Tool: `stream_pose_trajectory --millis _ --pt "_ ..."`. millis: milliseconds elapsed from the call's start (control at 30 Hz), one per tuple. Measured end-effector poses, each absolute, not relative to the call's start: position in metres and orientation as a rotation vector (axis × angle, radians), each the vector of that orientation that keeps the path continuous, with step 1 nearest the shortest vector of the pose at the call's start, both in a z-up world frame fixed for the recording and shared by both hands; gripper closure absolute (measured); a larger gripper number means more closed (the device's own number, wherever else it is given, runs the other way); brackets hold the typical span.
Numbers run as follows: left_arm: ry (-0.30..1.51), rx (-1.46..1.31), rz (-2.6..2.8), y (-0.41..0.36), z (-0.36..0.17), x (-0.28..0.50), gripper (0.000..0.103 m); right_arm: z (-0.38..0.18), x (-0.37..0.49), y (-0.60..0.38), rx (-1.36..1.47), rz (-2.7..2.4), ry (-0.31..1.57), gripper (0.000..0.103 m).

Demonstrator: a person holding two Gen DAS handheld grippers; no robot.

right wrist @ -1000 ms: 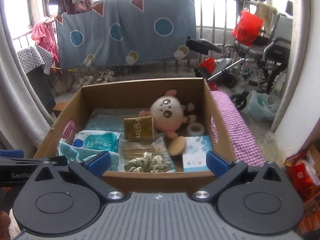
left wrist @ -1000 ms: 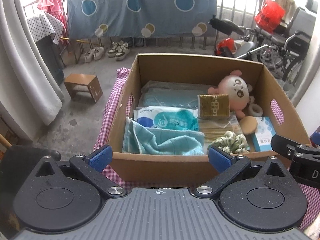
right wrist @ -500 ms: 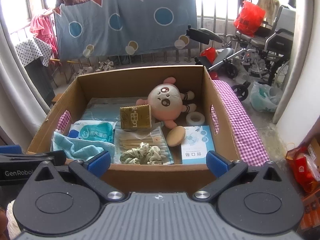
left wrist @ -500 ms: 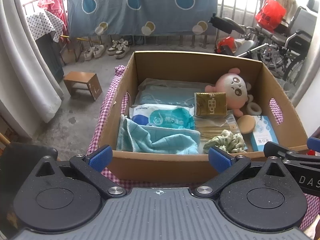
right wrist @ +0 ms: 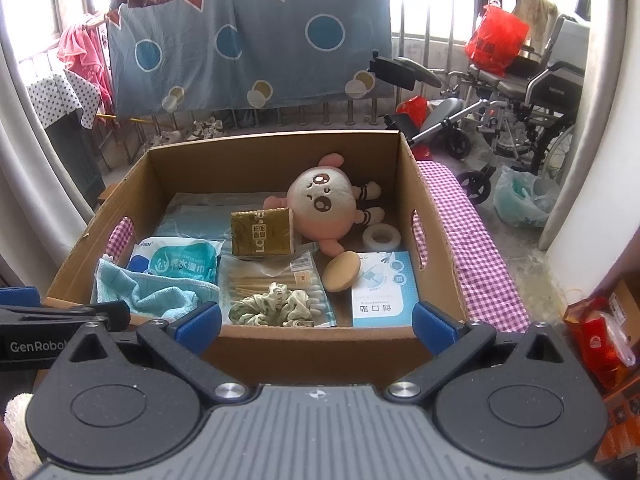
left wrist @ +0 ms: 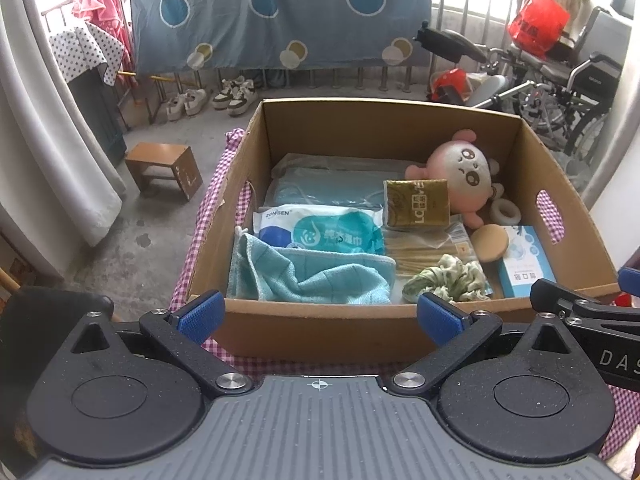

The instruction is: Organize soft objects

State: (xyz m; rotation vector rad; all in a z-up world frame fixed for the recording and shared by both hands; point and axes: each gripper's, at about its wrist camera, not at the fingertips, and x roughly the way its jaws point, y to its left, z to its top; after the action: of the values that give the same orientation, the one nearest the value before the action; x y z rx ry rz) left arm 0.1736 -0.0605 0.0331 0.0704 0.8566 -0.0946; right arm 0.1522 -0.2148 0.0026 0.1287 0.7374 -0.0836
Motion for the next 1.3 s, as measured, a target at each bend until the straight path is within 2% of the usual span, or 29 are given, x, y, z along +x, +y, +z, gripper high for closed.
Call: stream_pose_trajectory --millis 1300 --pt "0.854 0.082 -0.09 -0.0611 0.0329 0.1716 0.0 0.0041 0.1504 -0.2116 0.109 -0.095 0.74 0.0"
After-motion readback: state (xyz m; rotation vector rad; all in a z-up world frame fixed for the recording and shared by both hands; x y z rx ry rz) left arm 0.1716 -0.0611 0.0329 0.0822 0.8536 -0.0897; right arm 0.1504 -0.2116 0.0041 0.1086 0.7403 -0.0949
